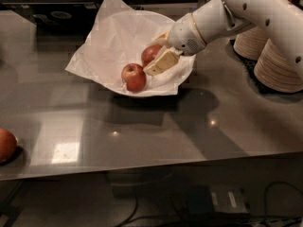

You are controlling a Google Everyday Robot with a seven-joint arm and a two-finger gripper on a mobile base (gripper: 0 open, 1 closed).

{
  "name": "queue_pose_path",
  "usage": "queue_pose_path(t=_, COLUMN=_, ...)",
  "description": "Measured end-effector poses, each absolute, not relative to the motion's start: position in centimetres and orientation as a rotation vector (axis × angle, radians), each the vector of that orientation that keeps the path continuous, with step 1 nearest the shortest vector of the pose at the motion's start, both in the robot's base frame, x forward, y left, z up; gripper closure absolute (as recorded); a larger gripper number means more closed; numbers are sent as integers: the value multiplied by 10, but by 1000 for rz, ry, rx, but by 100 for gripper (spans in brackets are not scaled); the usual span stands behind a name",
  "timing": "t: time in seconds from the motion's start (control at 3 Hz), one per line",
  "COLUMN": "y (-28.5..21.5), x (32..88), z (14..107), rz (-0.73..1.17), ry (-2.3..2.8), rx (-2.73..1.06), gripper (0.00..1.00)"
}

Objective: Pick apple from white bowl

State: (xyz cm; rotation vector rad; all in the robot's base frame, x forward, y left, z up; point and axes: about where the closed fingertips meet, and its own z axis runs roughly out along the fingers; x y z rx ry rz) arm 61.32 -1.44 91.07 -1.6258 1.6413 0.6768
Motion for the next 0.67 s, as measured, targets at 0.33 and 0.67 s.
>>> queue_pose_path(t=0.33, y=-10, x=606, z=932, rz=703, ry=1571, rx=-1620, gripper=100)
queue_pose_path(t=0.67, y=-14, x=598, z=948, rz=811, ry=1469, rx=-1588, gripper=100)
